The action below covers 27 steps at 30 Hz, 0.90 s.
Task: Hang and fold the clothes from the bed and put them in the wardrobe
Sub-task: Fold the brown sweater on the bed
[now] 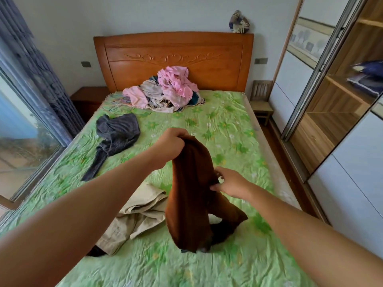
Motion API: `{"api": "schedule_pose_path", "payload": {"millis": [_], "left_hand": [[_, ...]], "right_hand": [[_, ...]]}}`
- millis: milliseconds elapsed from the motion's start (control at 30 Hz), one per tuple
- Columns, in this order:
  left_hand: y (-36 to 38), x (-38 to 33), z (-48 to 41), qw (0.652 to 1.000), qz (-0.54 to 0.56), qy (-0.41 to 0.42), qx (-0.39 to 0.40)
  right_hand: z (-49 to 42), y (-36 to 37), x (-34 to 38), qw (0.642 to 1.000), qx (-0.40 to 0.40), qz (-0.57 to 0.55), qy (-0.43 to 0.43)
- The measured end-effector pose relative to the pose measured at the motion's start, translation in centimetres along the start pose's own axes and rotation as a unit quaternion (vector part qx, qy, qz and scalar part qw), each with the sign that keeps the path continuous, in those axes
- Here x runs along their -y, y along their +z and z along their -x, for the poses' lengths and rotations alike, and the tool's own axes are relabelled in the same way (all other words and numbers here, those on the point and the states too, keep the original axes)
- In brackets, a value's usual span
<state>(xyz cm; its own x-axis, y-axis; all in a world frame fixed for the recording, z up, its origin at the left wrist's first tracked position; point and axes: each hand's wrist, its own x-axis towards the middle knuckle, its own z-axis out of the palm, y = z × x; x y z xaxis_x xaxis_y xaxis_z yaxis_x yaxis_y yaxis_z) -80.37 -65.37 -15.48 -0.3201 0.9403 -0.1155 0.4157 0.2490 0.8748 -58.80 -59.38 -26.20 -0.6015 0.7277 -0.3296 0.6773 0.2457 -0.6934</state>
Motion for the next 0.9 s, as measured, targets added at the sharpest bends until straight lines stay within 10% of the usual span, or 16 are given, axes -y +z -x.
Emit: {"api": "schedule_pose_path", "payload": {"millis": [267,600,900], "left_hand": [[-6.3,0.7,0.8,0.998,0.047,-0.004,0.048],[-7.4,3.4,1.1,0.953,-0.232,0.154,0.121],[-1.6,1.5,1.0,0.980,-0.060,0.183,0.050]], "right_hand": [[-1.3,4.9,6.9,0.990,-0.080,-0.100,-0.055],[-1.7,0.8,15.8,0.980,-0.147,-0.036,-0.127],[2.6,2.6,6.3,0.962,-0.204,-0.143,-0.110]]}}
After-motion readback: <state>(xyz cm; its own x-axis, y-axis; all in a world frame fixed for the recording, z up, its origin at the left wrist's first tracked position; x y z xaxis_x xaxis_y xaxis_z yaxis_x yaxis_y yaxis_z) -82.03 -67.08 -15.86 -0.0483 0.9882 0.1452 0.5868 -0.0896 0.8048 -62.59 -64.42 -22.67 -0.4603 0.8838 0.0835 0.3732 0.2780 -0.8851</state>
